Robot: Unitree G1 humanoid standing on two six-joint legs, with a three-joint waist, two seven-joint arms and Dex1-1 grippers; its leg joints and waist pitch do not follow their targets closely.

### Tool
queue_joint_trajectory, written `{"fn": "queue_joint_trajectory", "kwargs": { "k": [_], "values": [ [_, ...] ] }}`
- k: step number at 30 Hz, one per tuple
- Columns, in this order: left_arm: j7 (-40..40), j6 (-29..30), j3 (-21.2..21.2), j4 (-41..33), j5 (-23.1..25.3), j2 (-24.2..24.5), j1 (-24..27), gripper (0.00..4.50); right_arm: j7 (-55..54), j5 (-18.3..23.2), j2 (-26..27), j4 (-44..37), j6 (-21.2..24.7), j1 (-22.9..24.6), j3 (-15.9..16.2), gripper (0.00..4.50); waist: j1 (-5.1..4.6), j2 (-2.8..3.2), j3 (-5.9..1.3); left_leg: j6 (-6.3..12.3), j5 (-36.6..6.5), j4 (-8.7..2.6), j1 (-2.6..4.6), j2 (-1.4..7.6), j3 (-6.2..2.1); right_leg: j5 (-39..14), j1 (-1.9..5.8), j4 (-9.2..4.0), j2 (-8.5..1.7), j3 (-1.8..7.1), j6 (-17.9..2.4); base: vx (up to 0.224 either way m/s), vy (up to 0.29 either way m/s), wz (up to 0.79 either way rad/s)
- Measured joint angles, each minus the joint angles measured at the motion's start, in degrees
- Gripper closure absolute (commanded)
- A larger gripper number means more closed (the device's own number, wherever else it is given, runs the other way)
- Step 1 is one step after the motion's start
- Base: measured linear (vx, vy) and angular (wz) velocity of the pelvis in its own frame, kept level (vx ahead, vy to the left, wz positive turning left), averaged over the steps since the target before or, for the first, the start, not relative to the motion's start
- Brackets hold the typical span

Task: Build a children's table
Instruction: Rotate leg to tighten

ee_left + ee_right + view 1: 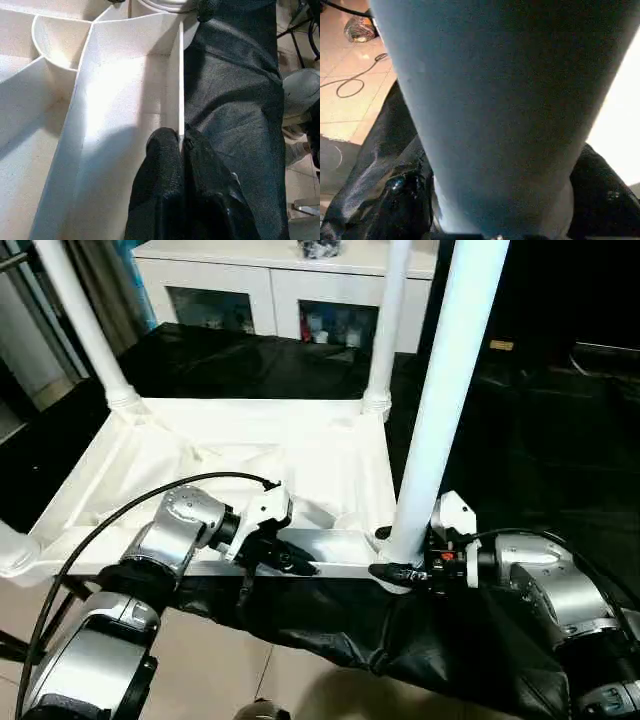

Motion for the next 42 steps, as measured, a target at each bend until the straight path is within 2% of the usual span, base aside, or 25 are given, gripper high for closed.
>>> {"fn": "queue_joint_trajectory", "kwargs": {
  "k": [3,5,9,11,14,19,21,22,24,25,26,30,34,38,42],
  "values": [
    [1.06,-0.03,0.01,0.06,0.16,-0.08,0.14,4.5,-2.52,-0.07,0.99,-0.7,0.41,1.18,-0.75,1.72,0.05,-0.03,-0.01,0.0,0.0,0.01,0.01,0.01,-0.01,0.0,0.0,0.02,0.0,0.0,0.0,0.0,0.0,0.0],
    [4.35,-0.02,0.6,0.53,0.55,-0.4,0.1,4.5,-8.33,-1.12,3.61,0.37,-0.6,1.43,-2.39,1.73,-0.12,-0.06,-0.02,-0.01,0.01,0.05,0.04,0.02,-0.01,0.01,0.02,0.05,0.0,0.0,-0.01,0.0,0.0,0.0],
    [13.01,1.25,1.55,2.28,2.07,-3.86,-1.44,4.5,-24.12,-3.41,8.96,5.35,-2.7,-0.42,-6.45,1.74,-1.44,-0.15,-0.03,-0.02,0.02,0.09,0.2,-0.04,0.03,0.04,0.12,0.0,-0.02,0.1,-0.02,0.0,0.0,0.0],
    [17.38,2.55,1.62,2.62,2.65,-5.85,-2.0,4.5,-31.58,-4.4,11.5,7.23,-2.81,-1.38,-8.22,1.75,-1.76,-0.14,-0.04,-0.02,0.02,0.07,0.33,-0.04,0.04,0.04,0.24,0.0,-0.02,0.12,-0.03,0.0,0.0,0.0],
    [24.37,4.22,2.04,3.0,3.89,-8.99,-2.82,4.5,-44.92,-5.79,16.43,9.64,-2.87,-3.28,-11.19,1.75,-1.75,0.04,-0.13,-0.04,0.03,-0.04,0.4,-0.05,0.04,0.03,0.26,0.02,-0.02,0.12,-0.03,0.0,0.0,0.0],
    [28.92,5.2,2.04,2.68,4.76,-11.53,-2.96,4.5,-54.74,-7.54,19.17,11.23,-4.42,-4.29,-12.25,1.75,-1.61,0.29,-0.28,-0.04,0.01,-0.17,0.4,-0.12,0.05,-0.06,0.29,-0.02,-0.02,0.19,0.1,0.0,0.0,0.0],
    [29.78,5.21,1.99,2.57,5.03,-12.01,-2.9,4.5,-56.6,-7.95,19.81,12.0,-5.75,-4.33,-12.56,1.19,-1.6,0.36,-0.29,-0.03,0.02,-0.17,0.4,-0.13,0.05,-0.06,0.31,-0.02,-0.03,0.21,0.1,0.0,0.0,0.0],
    [30.11,5.18,1.97,2.27,5.28,-12.18,-2.69,4.5,-57.19,-8.05,20.2,12.69,-6.87,-4.38,-12.9,1.19,-1.62,0.4,-0.32,-0.03,0.02,-0.16,0.41,-0.13,0.06,-0.07,0.33,-0.03,-0.03,0.24,0.12,0.0,0.0,0.0],
    [30.63,4.78,1.76,1.88,5.58,-12.28,-2.42,4.5,-56.88,-8.06,20.5,13.72,-8.7,-4.37,-13.2,0.89,-1.68,0.45,-0.31,-0.02,0.02,-0.15,0.42,-0.17,0.11,-0.1,0.37,-0.03,-0.03,0.37,0.17,0.0,0.0,0.0],
    [30.76,4.5,1.65,1.85,5.69,-12.3,-2.36,4.5,-56.76,-8.06,20.49,14.03,-9.22,-4.37,-13.21,0.89,-1.7,0.45,-0.31,-0.02,0.02,-0.15,0.42,-0.19,0.12,-0.1,0.37,-0.03,-0.02,0.44,0.19,0.0,0.0,0.0],
    [30.68,4.27,1.62,1.8,5.73,-12.29,-2.3,4.5,-56.02,-7.96,20.34,14.2,-9.5,-4.37,-13.28,0.61,-1.75,0.45,-0.31,-0.01,0.02,-0.16,0.42,-0.24,0.12,-0.11,0.37,-0.03,-0.02,0.53,0.19,0.0,0.0,0.0],
    [29.5,3.62,1.51,1.69,5.74,-11.86,-2.26,4.5,-49.44,-7.01,17.94,14.2,-9.53,-4.29,-12.72,0.38,-1.89,0.45,-0.3,0.05,-0.02,-0.16,0.36,-0.33,0.13,-0.12,0.34,-0.03,-0.02,0.67,0.21,0.0,0.0,0.0],
    [27.87,2.57,1.52,1.58,5.53,-10.99,-2.13,4.5,-44.03,-6.3,15.72,13.88,-9.5,-4.14,-11.94,0.38,-1.93,0.46,-0.3,0.06,-0.02,-0.22,0.28,-0.3,0.13,-0.14,0.2,0.01,0.01,0.65,0.24,0.0,0.0,0.0],
    [19.51,0.56,1.25,0.68,3.53,-7.38,-1.18,4.5,-27.46,-3.87,8.53,10.4,-8.71,-2.3,-7.88,0.38,-1.68,0.46,-0.29,0.34,0.14,-0.2,-0.05,-0.23,0.13,-0.17,-0.1,0.05,0.06,0.61,0.26,0.0,0.0,0.0],
    [13.32,-1.08,0.96,0.12,2.28,-4.73,-0.44,4.5,-16.41,-2.11,4.83,7.21,-6.99,-1.52,-4.78,0.38,-1.64,0.39,-0.25,0.45,0.1,0.02,-0.31,-0.16,0.11,-0.16,-0.22,0.08,0.07,0.56,0.24,0.0,0.0,0.0]
  ]
}}
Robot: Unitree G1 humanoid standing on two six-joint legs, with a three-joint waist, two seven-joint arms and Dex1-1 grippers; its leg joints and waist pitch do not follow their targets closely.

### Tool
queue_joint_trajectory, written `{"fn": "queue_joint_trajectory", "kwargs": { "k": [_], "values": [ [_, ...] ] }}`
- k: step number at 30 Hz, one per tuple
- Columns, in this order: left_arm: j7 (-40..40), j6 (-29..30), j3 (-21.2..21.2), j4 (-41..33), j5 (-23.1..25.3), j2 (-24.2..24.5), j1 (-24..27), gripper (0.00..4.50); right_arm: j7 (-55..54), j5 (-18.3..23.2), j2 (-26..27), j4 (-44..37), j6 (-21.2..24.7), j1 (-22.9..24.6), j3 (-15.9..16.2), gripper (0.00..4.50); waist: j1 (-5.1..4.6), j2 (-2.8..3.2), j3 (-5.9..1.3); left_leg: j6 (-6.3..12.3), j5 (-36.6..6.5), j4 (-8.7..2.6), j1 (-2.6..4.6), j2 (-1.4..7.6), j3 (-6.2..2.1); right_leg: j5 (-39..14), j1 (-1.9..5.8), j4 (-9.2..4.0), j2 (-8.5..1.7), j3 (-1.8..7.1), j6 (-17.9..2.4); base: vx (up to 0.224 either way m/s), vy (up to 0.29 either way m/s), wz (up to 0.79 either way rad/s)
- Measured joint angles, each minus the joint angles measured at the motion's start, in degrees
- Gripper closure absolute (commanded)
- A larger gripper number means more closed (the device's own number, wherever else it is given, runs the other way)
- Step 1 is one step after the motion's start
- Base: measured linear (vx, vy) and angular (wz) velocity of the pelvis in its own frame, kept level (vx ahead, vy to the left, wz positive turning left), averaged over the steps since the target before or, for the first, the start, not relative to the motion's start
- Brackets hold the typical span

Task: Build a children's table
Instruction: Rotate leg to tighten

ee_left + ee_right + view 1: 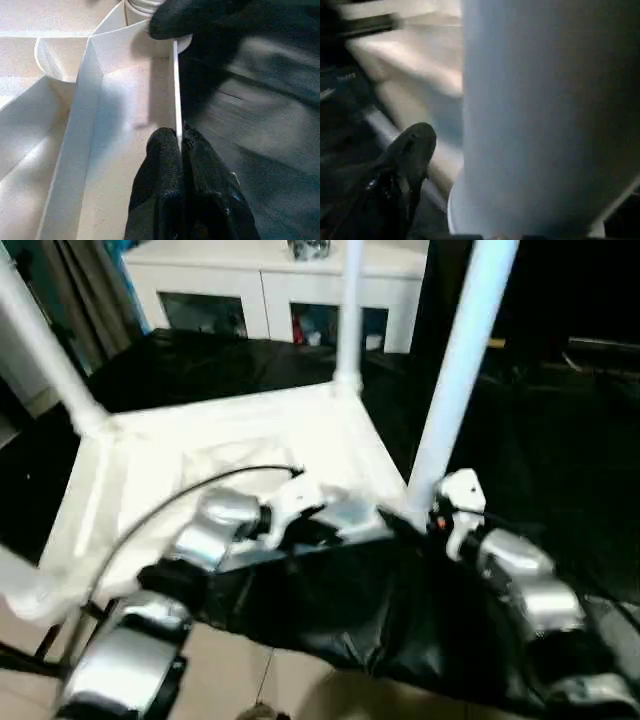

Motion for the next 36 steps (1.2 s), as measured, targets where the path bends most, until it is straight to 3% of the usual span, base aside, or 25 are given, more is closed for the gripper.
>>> {"fn": "queue_joint_trajectory", "kwargs": {
  "k": [6,8,18,25,29,33,36],
  "values": [
    [-6.03,-1.19,-0.55,-0.7,-0.99,2.69,0.74,4.5,10.63,0.63,-4.75,-3.37,2.03,0.87,3.35,0.38,0.21,-0.33,0.18,0.08,-0.07,0.14,-0.04,0.01,0.0,0.01,0.04,0.0,-0.01,0.0,-0.02,0.0,0.0,0.0],
    [-8.0,-1.44,-0.83,-0.83,-1.29,3.56,0.95,4.5,13.33,1.13,-5.89,-4.29,2.61,0.89,4.62,0.64,0.25,-0.38,0.18,0.08,-0.07,0.14,-0.03,0.01,0.0,0.01,0.04,0.0,-0.01,0.0,-0.02,0.0,0.0,0.0],
    [-10.83,-1.67,-1.04,-1.12,-1.82,4.34,1.35,4.5,14.25,2.84,-5.04,-7.35,6.37,2.57,4.27,1.45,0.99,-0.37,0.18,-0.09,-0.17,0.13,-0.02,0.02,0.0,0.01,0.04,0.01,0.0,0.01,-0.02,0.0,0.0,0.0],
    [-0.83,1.2,-0.18,0.22,-0.48,1.02,0.11,4.5,-3.29,0.83,1.75,-5.08,6.01,3.11,-1.19,1.78,0.38,-0.36,0.16,-0.17,-0.17,0.25,0.09,0.02,0.0,0.09,0.13,0.07,-0.01,0.04,-0.1,0.0,0.0,0.0],
    [9.55,3.71,0.68,2.86,1.35,-4.05,-2.05,4.5,-22.33,-2.25,9.04,-0.27,4.32,0.49,-5.98,1.8,-0.19,-0.19,0.07,-0.2,-0.16,0.21,0.31,-0.05,0.0,0.09,0.33,0.01,-0.05,0.08,-0.09,0.0,0.0,0.0],
    [16.55,5.09,0.68,2.99,2.51,-7.64,-2.12,4.5,-35.72,-4.78,13.39,3.12,2.91,-1.68,-8.2,1.8,-0.13,0.1,-0.1,-0.2,-0.16,-0.01,0.82,-0.16,0.04,0.0,0.82,-0.1,-0.08,0.19,0.05,0.0,0.0,0.0],
    [18.86,5.1,0.65,3.26,3.1,-9.18,-2.11,4.5,-39.99,-5.47,14.36,4.23,1.71,-2.08,-8.88,1.8,-0.11,0.36,-0.23,-0.19,-0.17,-0.14,0.97,-0.23,0.04,-0.14,1.06,-0.18,-0.09,0.29,0.27,0.0,0.0,0.0]
  ]
}}
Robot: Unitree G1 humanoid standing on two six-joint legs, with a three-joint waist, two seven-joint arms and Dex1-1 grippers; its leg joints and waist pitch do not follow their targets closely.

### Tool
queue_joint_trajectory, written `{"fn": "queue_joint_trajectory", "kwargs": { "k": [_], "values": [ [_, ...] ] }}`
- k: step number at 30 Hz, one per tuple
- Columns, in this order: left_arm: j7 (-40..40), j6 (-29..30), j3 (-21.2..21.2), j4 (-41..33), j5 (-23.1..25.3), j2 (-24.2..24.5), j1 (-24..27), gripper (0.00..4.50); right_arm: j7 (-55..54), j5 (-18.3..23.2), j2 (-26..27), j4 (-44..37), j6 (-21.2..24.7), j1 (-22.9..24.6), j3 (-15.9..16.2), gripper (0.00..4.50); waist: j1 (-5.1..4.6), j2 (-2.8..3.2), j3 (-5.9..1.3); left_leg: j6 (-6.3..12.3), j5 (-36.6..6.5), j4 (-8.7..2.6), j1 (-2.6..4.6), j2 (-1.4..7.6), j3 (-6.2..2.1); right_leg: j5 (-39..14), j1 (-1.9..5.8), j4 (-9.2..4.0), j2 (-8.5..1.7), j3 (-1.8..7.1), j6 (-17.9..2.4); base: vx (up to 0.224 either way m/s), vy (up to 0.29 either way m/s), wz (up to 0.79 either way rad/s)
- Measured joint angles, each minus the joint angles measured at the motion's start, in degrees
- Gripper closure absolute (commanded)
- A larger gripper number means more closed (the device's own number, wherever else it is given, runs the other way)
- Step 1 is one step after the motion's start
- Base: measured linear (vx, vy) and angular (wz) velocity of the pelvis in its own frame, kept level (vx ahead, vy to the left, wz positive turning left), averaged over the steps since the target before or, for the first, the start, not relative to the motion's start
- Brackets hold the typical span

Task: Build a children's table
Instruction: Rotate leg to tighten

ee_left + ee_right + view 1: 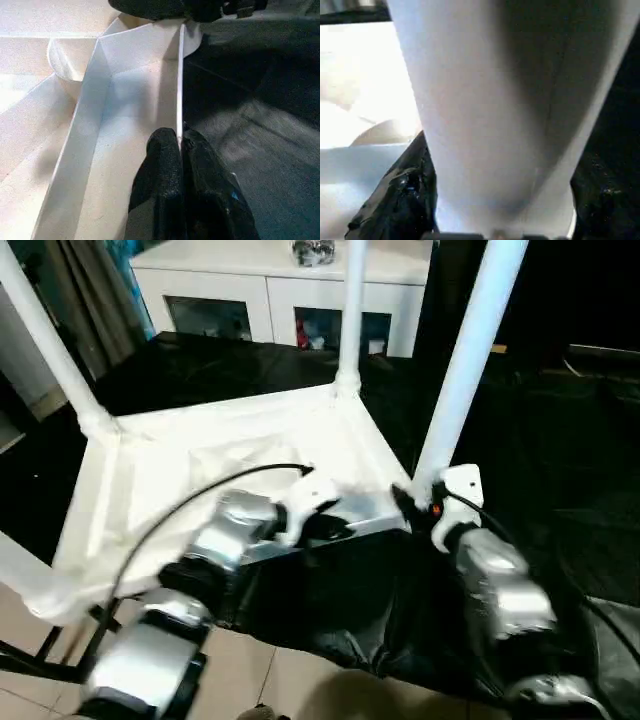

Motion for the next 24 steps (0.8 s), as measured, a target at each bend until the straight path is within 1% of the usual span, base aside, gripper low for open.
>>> {"fn": "queue_joint_trajectory", "kwargs": {
  "k": [1,2,4,6,8,10,12,14,16,19,24],
  "values": [
    [0.17,-0.01,-0.02,0.02,0.04,-0.11,0.0,4.5,-0.41,-0.04,0.13,0.37,-0.58,-0.02,-0.06,1.8,-0.02,0.03,-0.02,0.0,0.0,-0.01,0.0,0.0,0.0,-0.01,0.01,0.0,0.0,0.02,0.02,0.0,0.0,0.0],
    [0.23,-0.04,0.0,0.02,0.08,-0.12,0.0,4.5,-0.67,-0.04,0.56,1.17,-1.73,-0.23,-0.53,1.45,-0.05,0.05,-0.03,0.0,0.0,-0.02,-0.01,0.0,0.0,-0.02,0.02,0.0,0.0,0.02,0.03,0.0,0.0,0.0],
    [0.22,-0.22,0.0,0.01,0.08,-0.12,0.0,4.5,-0.05,0.29,0.75,1.65,-2.78,-0.27,-1.12,1.1,-0.06,0.11,-0.01,0.01,0.0,-0.03,-0.03,-0.01,0.0,-0.02,0.02,0.0,0.0,0.02,0.03,0.0,0.0,0.0],
    [-0.13,-0.5,0.04,0.01,0.08,0.03,0.0,4.5,2.14,0.85,0.37,1.71,-3.11,-0.25,-1.17,1.0,-0.18,0.18,0.02,0.01,-0.01,-0.03,-0.05,-0.03,0.0,-0.02,0.01,-0.01,0.0,0.03,0.03,0.0,0.0,0.0],
    [-1.1,-1.13,0.06,0.01,0.03,0.47,0.03,4.5,5.47,1.37,-0.69,1.71,-3.11,-0.25,-1.17,0.71,-0.31,0.23,0.05,0.02,-0.01,-0.03,-0.09,-0.02,0.0,-0.02,-0.01,-0.01,0.0,0.03,0.03,0.0,0.0,0.0],
    [-2.31,-1.58,0.05,-0.17,-0.36,1.29,0.14,4.5,9.19,1.76,-1.97,1.62,-3.13,-0.19,-0.42,0.61,-0.56,0.24,0.06,0.02,-0.01,-0.08,-0.13,-0.01,0.0,-0.02,-0.07,0.0,0.0,0.01,0.04,0.0,0.0,0.0],
    [-4.56,-2.12,-0.01,-0.66,-0.8,2.48,0.52,4.5,13.75,2.33,-4.02,1.31,-3.21,0.18,1.29,0.37,-0.74,0.28,0.05,0.02,-0.01,-0.16,-0.15,0.0,0.0,-0.08,-0.12,0.0,0.01,0.0,0.05,0.0,0.0,0.0],
    [-8.68,-2.78,-0.07,-1.4,-1.46,4.18,1.02,4.5,20.46,2.79,-6.92,0.72,-3.3,0.47,3.55,0.37,-0.78,0.27,0.07,0.03,0.0,-0.2,-0.25,0.03,0.0,-0.12,-0.23,0.03,0.03,-0.03,0.03,0.0,0.0,0.0],
    [-11.73,-3.33,-0.15,-1.77,-2.15,5.46,1.29,4.5,25.95,3.26,-9.01,-0.33,-3.28,0.94,4.6,0.37,-0.73,0.27,0.07,0.08,0.03,-0.19,-0.41,0.04,0.0,-0.14,-0.4,0.07,0.04,-0.05,0.01,0.0,0.0,0.0],
    [-15.73,-4.64,-0.19,-2.17,-3.08,7.47,1.59,4.5,33.91,4.27,-11.8,-2.44,-2.99,1.68,6.27,0.37,-0.55,0.26,0.07,0.35,0.17,0.05,-1.04,0.07,-0.02,-0.13,-0.97,0.26,0.04,-0.05,-0.01,0.0,0.0,0.0],
    [-22.6,-5.16,-0.54,-3.48,-4.47,10.26,2.83,4.5,45.8,7.35,-16.41,-6.65,-0.77,3.72,9.39,0.37,-0.05,0.2,0.1,0.55,0.06,0.28,-1.19,0.11,-0.01,-0.13,-1.02,0.28,0.03,-0.06,-0.01,0.0,0.0,0.0]
  ]
}}
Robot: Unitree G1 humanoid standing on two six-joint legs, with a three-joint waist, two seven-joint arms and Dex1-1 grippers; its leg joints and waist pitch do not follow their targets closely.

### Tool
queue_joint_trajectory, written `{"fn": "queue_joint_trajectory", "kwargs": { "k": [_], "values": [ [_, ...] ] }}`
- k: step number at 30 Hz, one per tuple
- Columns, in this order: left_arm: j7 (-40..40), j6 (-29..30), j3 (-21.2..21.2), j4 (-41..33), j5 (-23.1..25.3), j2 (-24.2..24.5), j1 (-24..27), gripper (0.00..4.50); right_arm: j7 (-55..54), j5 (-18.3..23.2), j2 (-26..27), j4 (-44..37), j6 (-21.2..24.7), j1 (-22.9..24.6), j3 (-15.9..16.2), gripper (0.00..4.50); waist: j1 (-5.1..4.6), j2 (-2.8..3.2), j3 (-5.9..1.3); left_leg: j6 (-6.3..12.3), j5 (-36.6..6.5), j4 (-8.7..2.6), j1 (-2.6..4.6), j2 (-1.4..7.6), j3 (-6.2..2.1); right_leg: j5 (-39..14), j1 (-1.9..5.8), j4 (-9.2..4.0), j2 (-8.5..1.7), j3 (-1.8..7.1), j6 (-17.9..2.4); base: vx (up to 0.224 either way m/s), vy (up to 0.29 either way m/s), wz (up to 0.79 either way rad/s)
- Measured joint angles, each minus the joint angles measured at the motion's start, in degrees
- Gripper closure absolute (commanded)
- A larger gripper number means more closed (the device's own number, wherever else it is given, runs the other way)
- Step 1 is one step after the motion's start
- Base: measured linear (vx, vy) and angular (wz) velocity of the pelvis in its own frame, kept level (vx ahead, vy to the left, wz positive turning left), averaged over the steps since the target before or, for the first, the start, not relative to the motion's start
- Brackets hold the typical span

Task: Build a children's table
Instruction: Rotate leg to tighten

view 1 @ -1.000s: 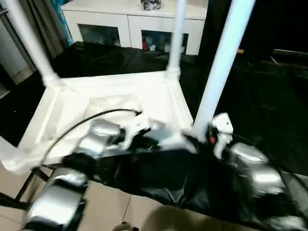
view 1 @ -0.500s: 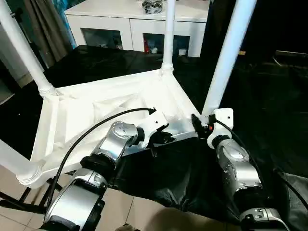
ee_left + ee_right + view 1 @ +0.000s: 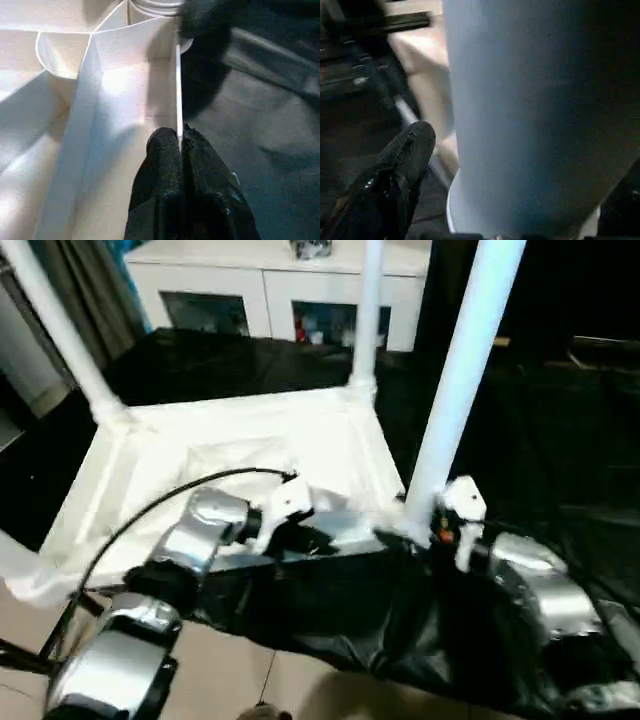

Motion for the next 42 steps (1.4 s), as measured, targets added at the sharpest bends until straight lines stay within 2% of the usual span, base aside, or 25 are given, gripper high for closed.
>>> {"fn": "queue_joint_trajectory", "kwargs": {
  "k": [1,3,7,10,11,15,19,22,26,30,32,33,34,38,42],
  "values": [
    [-0.95,-0.02,-0.11,-0.08,-0.26,0.36,0.12,4.5,1.45,0.31,-0.62,-0.64,0.42,0.18,0.6,0.6,0.08,-0.02,0.01,-0.01,0.0,0.0,0.01,0.0,0.0,0.0,0.01,0.0,0.0,0.0,0.0,0.0,0.0,0.0],
    [-3.05,-0.18,-0.4,-0.41,-0.64,1.19,0.55,4.5,4.82,0.49,-2.06,-1.63,0.97,0.48,1.76,0.72,0.2,-0.12,0.04,-0.02,0.0,0.02,0.03,0.01,0.0,0.0,0.03,0.02,0.0,0.0,-0.01,0.0,0.0,0.0],
    [-5.28,-0.41,-0.62,-0.42,-0.9,1.88,0.62,4.5,7.6,0.57,-2.33,-2.23,2.08,0.53,2.05,1.05,0.36,-0.24,0.1,-0.01,0.01,0.04,0.03,0.02,0.0,0.01,0.06,0.02,0.0,0.0,-0.01,0.0,0.0,0.0],
    [-6.6,-0.52,-0.69,-0.43,-1.06,2.31,0.62,4.5,8.6,0.88,-2.77,-3.07,3.12,0.57,2.47,1.14,0.44,-0.34,0.16,-0.01,0.01,0.03,0.02,0.02,0.0,0.01,0.06,0.02,0.0,0.0,-0.01,0.0,0.0,0.0],
    [-6.99,-0.52,-0.72,-0.43,-1.18,2.47,0.62,4.5,8.67,1.48,-2.83,-3.27,3.5,0.6,2.75,1.38,0.53,-0.34,0.17,-0.01,0.01,0.03,0.02,0.02,0.0,0.01,0.05,0.02,0.0,0.0,-0.01,0.0,0.0,0.0],
    [-6.7,-0.48,-0.78,-0.42,-1.18,2.37,0.61,4.5,7.72,2.02,-2.06,-4.15,4.46,1.33,2.43,1.65,0.83,-0.34,0.16,-0.01,0.01,0.03,0.03,0.02,0.0,0.01,0.06,0.02,0.0,0.0,-0.02,0.0,0.0,0.0],
    [-1.69,0.0,-0.51,0.18,-0.26,1.02,0.12,4.5,0.25,0.84,0.71,-4.03,5.48,2.09,-0.39,1.72,0.73,-0.39,0.14,-0.26,-0.11,0.08,0.15,0.03,0.0,0.05,0.15,0.07,0.0,0.0,-0.08,0.0,0.0,0.0],
    [4.5,0.61,-0.03,1.52,1.11,-1.09,-0.85,4.5,-11.15,-1.21,4.89,-2.65,5.21,1.76,-3.16,1.74,0.1,-0.45,0.12,-0.29,-0.1,0.11,0.26,0.03,0.0,0.09,0.25,0.06,0.0,0.01,-0.12,0.0,0.0,0.0],
    [13.08,3.05,0.23,2.68,2.64,-5.29,-2.38,4.5,-27.86,-3.62,10.58,0.42,3.81,0.06,-6.59,1.75,-0.16,-0.44,0.04,-0.32,-0.08,0.08,0.34,-0.02,0.0,0.13,0.36,-0.01,-0.02,0.07,-0.15,0.0,0.0,0.0],
    [19.44,4.45,0.55,2.68,3.83,-8.5,-2.5,4.5,-40.95,-6.49,15.82,3.48,1.76,-1.78,-9.34,1.75,-0.11,-0.07,-0.21,-0.32,-0.08,0.04,0.41,-0.06,0.0,0.13,0.48,-0.11,-0.04,0.08,-0.15,0.0,0.0,0.0],
    [21.38,4.97,0.54,2.67,4.0,-9.67,-2.49,4.5,-44.88,-7.91,16.57,4.92,0.22,-2.57,-9.46,1.75,-0.1,0.09,-0.31,-0.31,-0.09,0.03,0.41,-0.11,0.0,0.12,0.51,-0.14,-0.06,0.14,-0.14,0.0,0.0,0.0],
    [21.73,5.1,0.57,2.67,4.1,-9.99,-2.49,4.5,-45.7,-8.68,16.67,5.54,-0.91,-2.61,-9.45,1.19,-0.04,0.18,-0.36,-0.31,-0.09,0.02,0.39,-0.12,0.0,0.11,0.51,-0.15,-0.06,0.14,-0.12,0.0,0.0,0.0],
    [21.91,5.13,0.59,2.67,4.13,-10.16,-2.49,4.5,-46.14,-9.08,16.7,5.97,-1.82,-2.61,-9.45,1.19,-0.02,0.25,-0.39,-0.31,-0.09,0.01,0.38,-0.13,0.0,0.1,0.51,-0.16,-0.07,0.15,-0.1,0.0,0.0,0.0],
    [21.76,5.13,0.69,2.54,4.12,-10.25,-2.48,4.5,-45.51,-8.92,16.91,6.6,-3.41,-2.6,-9.47,0.68,-0.05,0.34,-0.42,-0.29,-0.09,-0.02,0.29,-0.15,0.0,0.08,0.46,-0.16,-0.08,0.16,-0.07,0.0,0.0,0.0],
    [20.33,5.11,1.11,2.32,4.08,-9.68,-2.42,4.5,-38.44,-7.22,15.04,6.61,-3.48,-2.52,-9.48,0.41,-0.3,0.35,-0.41,-0.27,-0.09,-0.02,0.19,-0.14,0.0,0.08,0.36,-0.15,-0.07,0.15,-0.07,0.0,0.0,0.0]
  ]
}}
